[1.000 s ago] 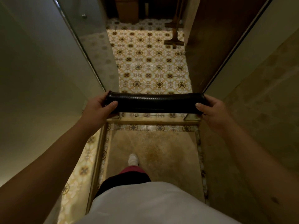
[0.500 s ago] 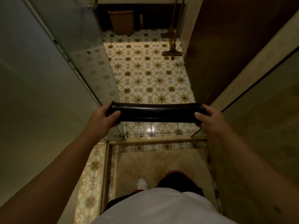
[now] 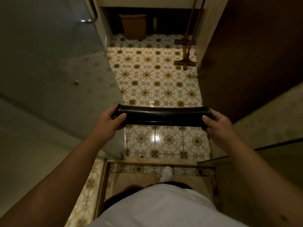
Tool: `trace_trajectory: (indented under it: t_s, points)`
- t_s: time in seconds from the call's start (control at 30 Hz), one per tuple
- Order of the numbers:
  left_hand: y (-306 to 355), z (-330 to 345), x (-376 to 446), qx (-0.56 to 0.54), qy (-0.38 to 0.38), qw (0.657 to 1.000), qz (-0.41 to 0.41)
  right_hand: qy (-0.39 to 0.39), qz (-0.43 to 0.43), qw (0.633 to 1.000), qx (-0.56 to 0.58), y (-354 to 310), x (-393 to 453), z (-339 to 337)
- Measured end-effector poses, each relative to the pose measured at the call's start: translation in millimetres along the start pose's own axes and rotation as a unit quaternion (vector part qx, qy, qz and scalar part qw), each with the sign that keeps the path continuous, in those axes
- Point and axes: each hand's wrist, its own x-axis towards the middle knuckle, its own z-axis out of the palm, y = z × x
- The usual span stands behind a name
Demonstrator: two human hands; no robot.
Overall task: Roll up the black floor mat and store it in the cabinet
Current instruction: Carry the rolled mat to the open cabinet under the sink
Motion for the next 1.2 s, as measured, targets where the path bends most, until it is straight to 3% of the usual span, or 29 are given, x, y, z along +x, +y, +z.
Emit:
trace_trajectory:
  t_s: [0.43, 0.67, 0.87, 1.2]
  points:
    - [33.2, 36.7, 136.2, -0.052, 0.007, 0.999, -0.007, -0.013, -0.015, 0.999, -0.047, -69.1, 142.9, -15.0]
    - [45.3, 39.5, 255.0, -0.057, 0.01, 0.998, -0.008, -0.001, -0.008, 0.999, -0.036, -95.8, 248.5, 0.8]
    - [64.5, 32.1, 361.4, -0.054, 0.002, 0.998, -0.023, 0.028, 0.025, 0.999, -0.015, -121.5, 337.6, 24.0]
    - [93.1, 13.8, 453.8, -0.036, 0.015, 0.998, -0.039, -0.012, 0.065, 0.997, -0.027, -148.7, 455.7, 48.9]
